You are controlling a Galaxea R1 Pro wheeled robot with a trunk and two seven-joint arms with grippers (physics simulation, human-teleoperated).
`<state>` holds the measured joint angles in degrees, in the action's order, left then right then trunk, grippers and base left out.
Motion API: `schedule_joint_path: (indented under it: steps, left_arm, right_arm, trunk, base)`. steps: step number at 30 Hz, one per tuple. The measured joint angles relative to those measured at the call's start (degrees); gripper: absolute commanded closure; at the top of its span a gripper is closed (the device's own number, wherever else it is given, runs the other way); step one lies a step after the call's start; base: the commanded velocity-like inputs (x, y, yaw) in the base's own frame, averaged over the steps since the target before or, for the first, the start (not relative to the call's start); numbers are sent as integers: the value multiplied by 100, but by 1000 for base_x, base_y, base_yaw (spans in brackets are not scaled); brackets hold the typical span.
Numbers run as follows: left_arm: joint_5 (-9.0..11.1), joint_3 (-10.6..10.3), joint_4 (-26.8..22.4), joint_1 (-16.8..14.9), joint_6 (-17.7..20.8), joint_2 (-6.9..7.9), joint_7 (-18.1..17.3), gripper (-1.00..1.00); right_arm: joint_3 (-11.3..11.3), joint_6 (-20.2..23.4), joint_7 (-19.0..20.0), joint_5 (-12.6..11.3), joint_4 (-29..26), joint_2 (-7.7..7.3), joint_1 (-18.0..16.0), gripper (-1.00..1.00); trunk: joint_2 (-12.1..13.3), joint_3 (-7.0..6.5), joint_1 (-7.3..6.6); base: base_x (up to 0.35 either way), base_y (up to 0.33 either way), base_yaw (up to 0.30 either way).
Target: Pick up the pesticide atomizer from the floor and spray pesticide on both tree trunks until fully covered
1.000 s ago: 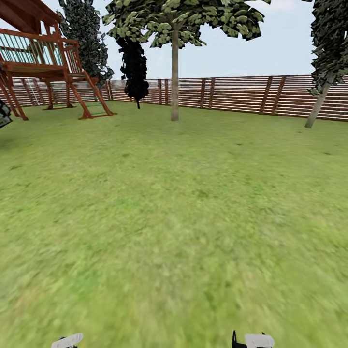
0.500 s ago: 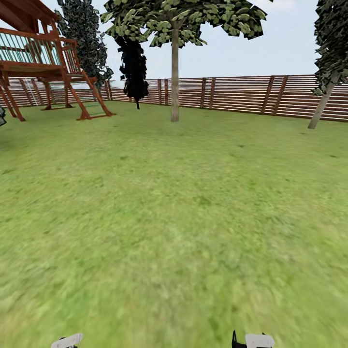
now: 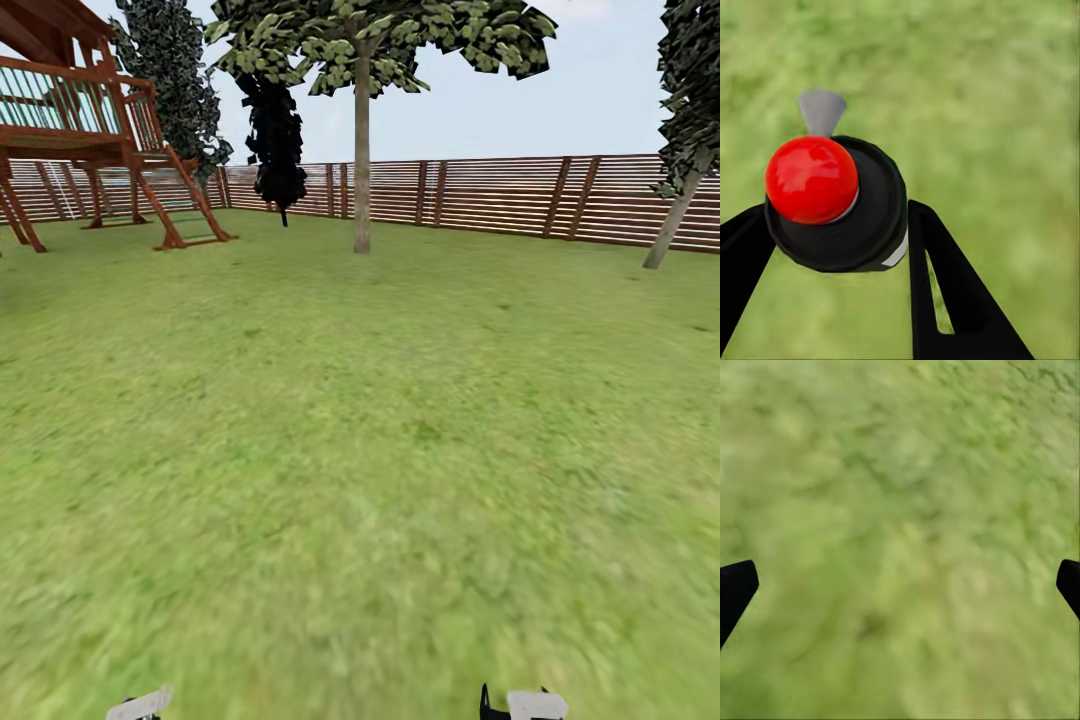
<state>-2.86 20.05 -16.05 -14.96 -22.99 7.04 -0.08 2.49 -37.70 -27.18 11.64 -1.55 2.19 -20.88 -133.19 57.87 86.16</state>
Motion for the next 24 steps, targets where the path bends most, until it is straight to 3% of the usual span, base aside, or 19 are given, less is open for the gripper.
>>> schedule_joint_path:
  steps: [24]
  left_arm:
    - [0, -9, 0, 3, 0, 0, 0, 100]
  right_arm:
    - [0, 0, 0, 0, 0, 1, 0, -100]
  trunk:
    - [0, 0, 0]
  base:
    - [339, 0, 0]
